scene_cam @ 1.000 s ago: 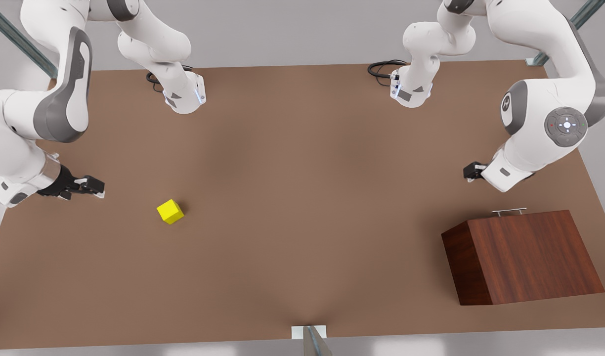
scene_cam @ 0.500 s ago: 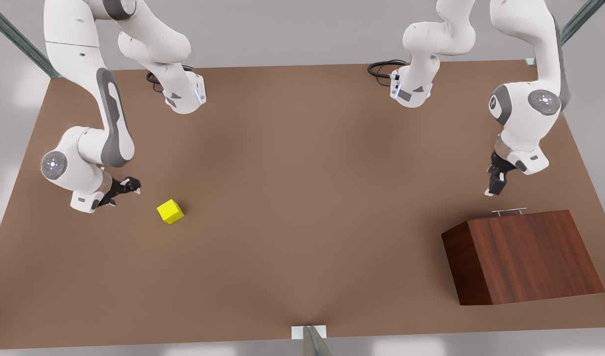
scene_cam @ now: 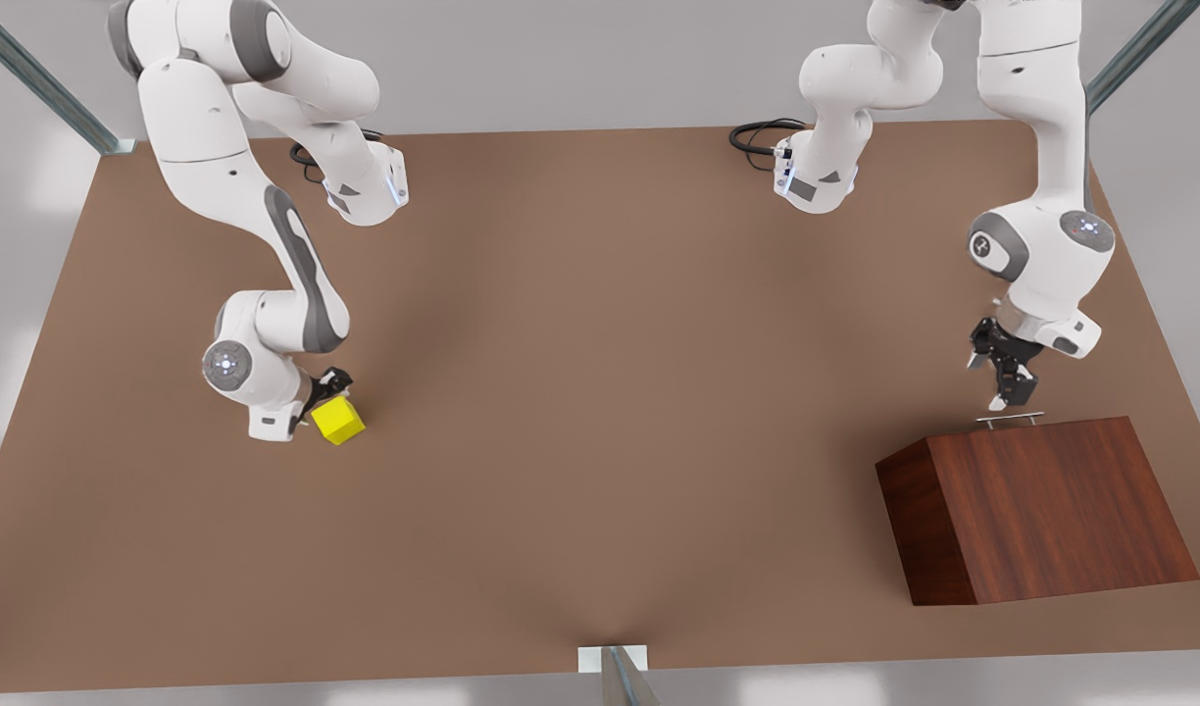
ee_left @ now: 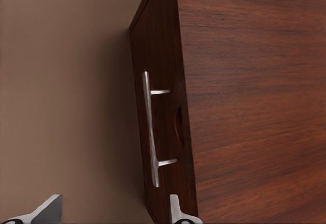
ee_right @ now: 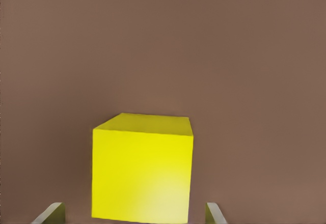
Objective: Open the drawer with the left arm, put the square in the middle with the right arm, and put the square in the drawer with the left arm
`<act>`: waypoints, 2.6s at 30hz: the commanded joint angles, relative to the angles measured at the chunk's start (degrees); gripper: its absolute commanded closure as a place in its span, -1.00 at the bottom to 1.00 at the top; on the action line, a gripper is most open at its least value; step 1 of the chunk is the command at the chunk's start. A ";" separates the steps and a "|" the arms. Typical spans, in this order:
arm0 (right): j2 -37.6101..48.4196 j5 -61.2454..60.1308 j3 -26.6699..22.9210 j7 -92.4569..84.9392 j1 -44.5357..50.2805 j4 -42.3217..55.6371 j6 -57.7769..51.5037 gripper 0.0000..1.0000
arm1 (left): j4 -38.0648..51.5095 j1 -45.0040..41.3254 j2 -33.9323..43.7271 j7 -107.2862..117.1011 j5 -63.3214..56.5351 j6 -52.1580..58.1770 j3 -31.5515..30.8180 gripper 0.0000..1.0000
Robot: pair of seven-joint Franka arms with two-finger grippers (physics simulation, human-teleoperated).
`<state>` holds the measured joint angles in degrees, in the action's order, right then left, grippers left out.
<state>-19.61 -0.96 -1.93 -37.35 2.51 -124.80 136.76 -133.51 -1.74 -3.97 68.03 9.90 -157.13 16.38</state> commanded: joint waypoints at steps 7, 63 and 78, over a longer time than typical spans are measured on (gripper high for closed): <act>-2.72 -0.09 0.00 -0.88 0.04 0.43 2.37 -1.00 | 0.53 1.74 -2.97 -0.09 3.19 -2.21 -0.03 -1.00; -34.45 -0.09 1.49 120.85 48.91 53.08 -0.97 -1.00 | -10.90 2.53 4.41 0.62 5.21 1.48 4.19 -1.00; 10.73 0.44 0.62 34.64 1.54 37.70 -43.50 -1.00 | -5.19 -2.12 20.06 -6.22 -2.17 23.71 5.59 -1.00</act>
<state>-8.76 -0.34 -1.51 -4.44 3.23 -87.04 92.78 -136.45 -5.44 15.46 54.47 11.25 -131.63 21.97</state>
